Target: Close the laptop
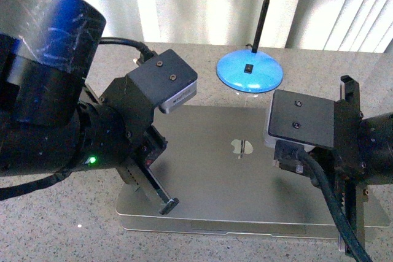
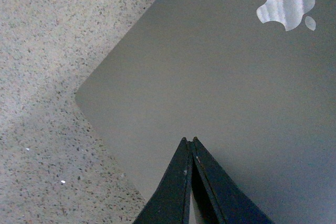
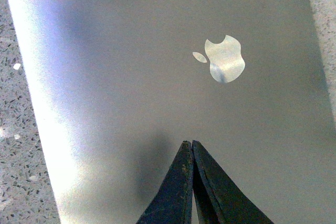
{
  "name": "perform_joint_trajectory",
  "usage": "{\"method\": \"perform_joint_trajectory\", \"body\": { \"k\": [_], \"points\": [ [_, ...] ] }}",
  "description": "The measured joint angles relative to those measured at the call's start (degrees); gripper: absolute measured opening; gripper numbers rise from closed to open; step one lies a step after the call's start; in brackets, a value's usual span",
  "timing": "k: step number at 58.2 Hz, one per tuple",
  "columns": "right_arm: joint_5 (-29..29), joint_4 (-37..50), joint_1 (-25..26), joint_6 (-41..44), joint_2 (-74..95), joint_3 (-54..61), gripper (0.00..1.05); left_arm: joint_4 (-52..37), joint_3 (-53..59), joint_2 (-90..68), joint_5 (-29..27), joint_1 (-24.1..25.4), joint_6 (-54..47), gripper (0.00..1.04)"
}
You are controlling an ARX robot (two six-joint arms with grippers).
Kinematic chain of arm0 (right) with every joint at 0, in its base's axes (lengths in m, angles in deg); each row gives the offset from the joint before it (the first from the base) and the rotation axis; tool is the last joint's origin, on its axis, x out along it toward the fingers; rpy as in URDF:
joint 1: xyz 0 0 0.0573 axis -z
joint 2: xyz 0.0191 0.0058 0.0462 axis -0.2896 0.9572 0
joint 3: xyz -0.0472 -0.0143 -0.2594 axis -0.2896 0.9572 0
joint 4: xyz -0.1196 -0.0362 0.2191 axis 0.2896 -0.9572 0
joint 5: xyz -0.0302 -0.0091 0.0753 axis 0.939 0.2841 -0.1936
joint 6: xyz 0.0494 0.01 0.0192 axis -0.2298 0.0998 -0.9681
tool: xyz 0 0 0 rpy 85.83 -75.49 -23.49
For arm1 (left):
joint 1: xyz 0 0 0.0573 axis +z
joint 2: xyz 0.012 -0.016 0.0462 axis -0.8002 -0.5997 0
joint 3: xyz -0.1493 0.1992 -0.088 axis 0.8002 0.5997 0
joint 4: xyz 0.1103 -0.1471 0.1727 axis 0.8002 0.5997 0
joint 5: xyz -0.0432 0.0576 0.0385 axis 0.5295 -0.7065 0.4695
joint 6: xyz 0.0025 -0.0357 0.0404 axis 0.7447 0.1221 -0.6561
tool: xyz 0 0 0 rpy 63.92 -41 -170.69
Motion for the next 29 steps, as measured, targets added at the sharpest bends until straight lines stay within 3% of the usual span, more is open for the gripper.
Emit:
{"method": "perform_joint_trajectory", "body": {
  "k": [29],
  "points": [
    [-1.3,5.1,0.1,-5.9,-1.5,2.0,0.03,-4.6,3.1,-1.2,1.5,3.2,4.8,0.04]
  ]
}}
